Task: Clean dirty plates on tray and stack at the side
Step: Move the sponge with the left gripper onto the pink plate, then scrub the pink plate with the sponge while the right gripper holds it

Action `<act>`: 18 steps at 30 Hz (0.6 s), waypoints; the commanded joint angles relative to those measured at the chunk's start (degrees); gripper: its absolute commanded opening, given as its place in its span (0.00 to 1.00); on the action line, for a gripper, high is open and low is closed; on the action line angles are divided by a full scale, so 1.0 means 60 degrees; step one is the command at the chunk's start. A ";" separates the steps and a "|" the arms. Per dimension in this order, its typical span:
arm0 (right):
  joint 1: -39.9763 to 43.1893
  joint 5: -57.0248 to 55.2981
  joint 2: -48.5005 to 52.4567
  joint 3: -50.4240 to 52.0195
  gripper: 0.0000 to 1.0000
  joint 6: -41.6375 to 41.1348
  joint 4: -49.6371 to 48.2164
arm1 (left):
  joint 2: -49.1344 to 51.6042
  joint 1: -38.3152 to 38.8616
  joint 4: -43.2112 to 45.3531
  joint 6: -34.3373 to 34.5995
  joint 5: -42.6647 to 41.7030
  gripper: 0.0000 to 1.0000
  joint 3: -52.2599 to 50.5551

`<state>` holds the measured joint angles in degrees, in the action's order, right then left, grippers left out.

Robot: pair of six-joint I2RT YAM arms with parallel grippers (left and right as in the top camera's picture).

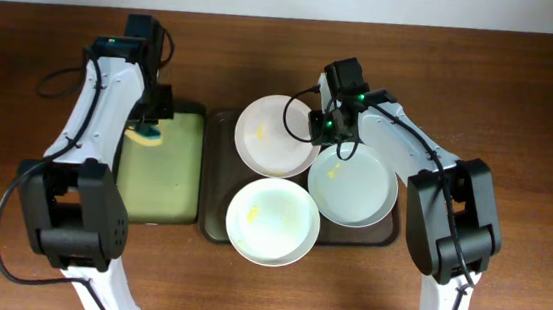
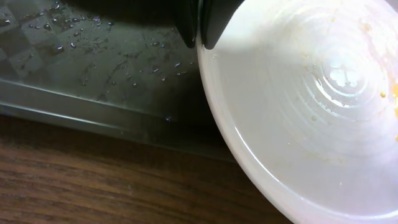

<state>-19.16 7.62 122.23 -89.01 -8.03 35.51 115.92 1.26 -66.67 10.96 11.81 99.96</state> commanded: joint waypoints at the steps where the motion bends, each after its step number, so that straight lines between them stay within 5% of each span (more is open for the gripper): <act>1: 0.0025 -0.0051 0.0226 0.0047 0.04 0.0000 0.0015 | -0.0393 0.0517 0.0153 0.0266 -0.0215 0.00 0.0168; 5: 0.0025 -0.0051 0.0226 0.0047 0.04 0.0000 0.0011 | -0.0393 0.1632 0.1173 -0.0011 -0.2965 0.00 0.0168; 11: 0.0025 -0.0051 0.0226 0.0047 0.04 0.0000 0.0011 | 0.0142 0.3348 0.2987 0.0965 -0.2503 0.00 -0.0036; 18: 0.0025 -0.0051 0.0226 0.0047 0.04 0.0000 0.0007 | 0.1333 0.3308 0.3133 0.1566 -0.1963 0.00 -0.0051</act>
<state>-19.16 7.64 122.23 -89.01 -7.97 35.48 122.74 21.37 -48.34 19.33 -0.97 99.57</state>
